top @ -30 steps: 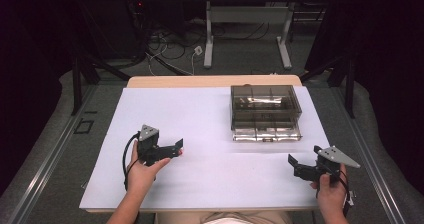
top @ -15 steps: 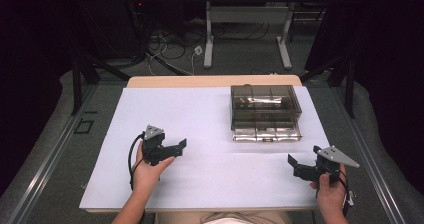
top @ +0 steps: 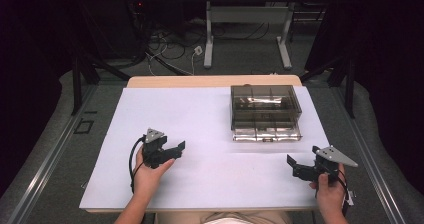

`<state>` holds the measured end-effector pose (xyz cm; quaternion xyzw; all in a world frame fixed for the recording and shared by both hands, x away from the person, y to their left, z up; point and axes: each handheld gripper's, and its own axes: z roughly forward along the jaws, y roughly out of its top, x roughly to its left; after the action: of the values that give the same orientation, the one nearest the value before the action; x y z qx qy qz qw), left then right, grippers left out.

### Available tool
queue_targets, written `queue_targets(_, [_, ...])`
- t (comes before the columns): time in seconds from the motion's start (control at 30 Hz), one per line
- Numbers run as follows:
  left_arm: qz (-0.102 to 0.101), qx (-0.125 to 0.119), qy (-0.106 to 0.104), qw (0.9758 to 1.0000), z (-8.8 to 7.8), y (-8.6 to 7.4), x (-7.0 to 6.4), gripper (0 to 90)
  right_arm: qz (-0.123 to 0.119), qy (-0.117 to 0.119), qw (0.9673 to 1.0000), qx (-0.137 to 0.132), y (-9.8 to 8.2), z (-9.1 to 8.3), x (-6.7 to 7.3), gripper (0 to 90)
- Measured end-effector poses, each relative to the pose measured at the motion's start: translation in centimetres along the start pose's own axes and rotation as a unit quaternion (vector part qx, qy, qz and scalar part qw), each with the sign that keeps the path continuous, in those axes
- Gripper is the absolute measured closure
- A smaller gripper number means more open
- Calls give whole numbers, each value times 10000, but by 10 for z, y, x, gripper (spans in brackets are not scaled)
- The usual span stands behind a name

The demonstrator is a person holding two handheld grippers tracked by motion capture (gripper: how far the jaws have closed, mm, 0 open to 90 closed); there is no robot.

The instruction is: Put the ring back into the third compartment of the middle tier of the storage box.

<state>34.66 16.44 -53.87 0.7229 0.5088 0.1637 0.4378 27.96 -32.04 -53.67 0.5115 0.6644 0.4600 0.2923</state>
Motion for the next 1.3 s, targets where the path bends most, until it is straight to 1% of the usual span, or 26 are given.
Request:
queue_targets(0.07, [16, -1, 9, 10000, 1, -1, 0, 228, -15, 6, 10000, -11, 0, 0, 0, 0])
queue_targets(0.1, [-2, 6, 56, 10000, 2, -2, -1, 228, 26, 18, 10000, 4, 0, 1, 0, 0])
queue_targets(0.13, [-2, 6, 56, 10000, 2, -2, -1, 230, -28, 10, 10000, -5, 0, 1, -1, 0])
queue_targets(0.2, [-73, 46, 26, 10000, 2, -3, 0, 247, -19, 9, 10000, 35, 0, 1, -2, 0])
queue_targets(0.23, [-73, 46, 26, 10000, 2, -3, 0, 251, -19, 9, 10000, 35, 0, 1, -2, 0])
queue_targets(0.27, [-91, 92, 122, 9998, 2, -3, 0, 251, 3, 29, 10000, 26, -1, 1, -2, 0])
queue_targets(0.3, [-116, 112, 163, 9997, 2, -3, 0, 252, -22, 33, 10000, 49, 0, 1, -2, 0])
queue_targets(0.37, [-151, 126, 172, 9997, 2, -4, 0, 256, -6, 35, 10000, 21, -1, 2, -2, 0])
queue_targets(0.47, [-276, 143, 175, 9994, 3, -5, 1, 283, 58, 23, 9999, 95, -1, 1, -1, 0])
queue_targets(0.5, [-276, 143, 175, 9994, 3, -5, 1, 286, 68, 1, 10000, 10, -1, 3, -1, 0])
queue_targets(0.53, [-291, 115, 172, 9994, 4, -5, 0, 295, 44, 76, 9999, 50, -1, 2, -2, 0])
queue_targets(0.6, [-306, 176, 142, 9993, 5, -5, 0, 318, 21, 71, 10000, 44, -1, 2, -3, 0])
queue_targets(0.63, [-306, 176, 142, 9993, 5, -5, 0, 321, 66, 61, 10000, 11, -1, 3, -2, 0])
queue_targets(0.7, [-287, 302, 141, 9990, 6, -5, -2, 337, 53, 69, 10000, 17, -1, 3, -2, 0])
queue_targets(0.77, [-314, 317, 145, 9989, 7, -6, -4, 343, 47, 54, 10000, 10, -1, 3, -2, 0])
queue_targets(0.8, [-287, 398, 218, 9986, 7, -6, -6, 364, 26, 53, 10000, 60, -1, 3, -3, 0])
queue_targets(0.93, [-301, 451, 248, 9982, 8, -5, -8, 406, 26, 54, 9999, 88, -1, 3, -3, 0])
queue_targets(0.97, [-283, 490, 239, 9981, 9, -5, -8, 406, 26, 54, 9999, 88, -1, 3, -3, 0])
queue_targets(1.07, [-249, 568, 312, 9976, 11, -5, -10, 449, 42, 62, 9999, 144, -1, 3, -3, 0])
queue_targets(1.1, [-231, 570, 319, 9976, 12, -5, -10, 461, 85, 61, 9998, 176, -1, 3, -2, 0])
queue_targets(1.13, [-231, 570, 319, 9976, 12, -5, -10, 476, 85, 61, 9998, 176, -1, 3, -2, 0])
queue_targets(1.17, [-212, 611, 319, 9974, 13, -4, -11, 485, 100, 83, 9998, 119, -2, 4, -2, 0])
queue_targets(1.3, [-204, 655, 302, 9972, 15, -5, -11, 525, 87, 86, 9998, 137, -2, 4, -2, 0])
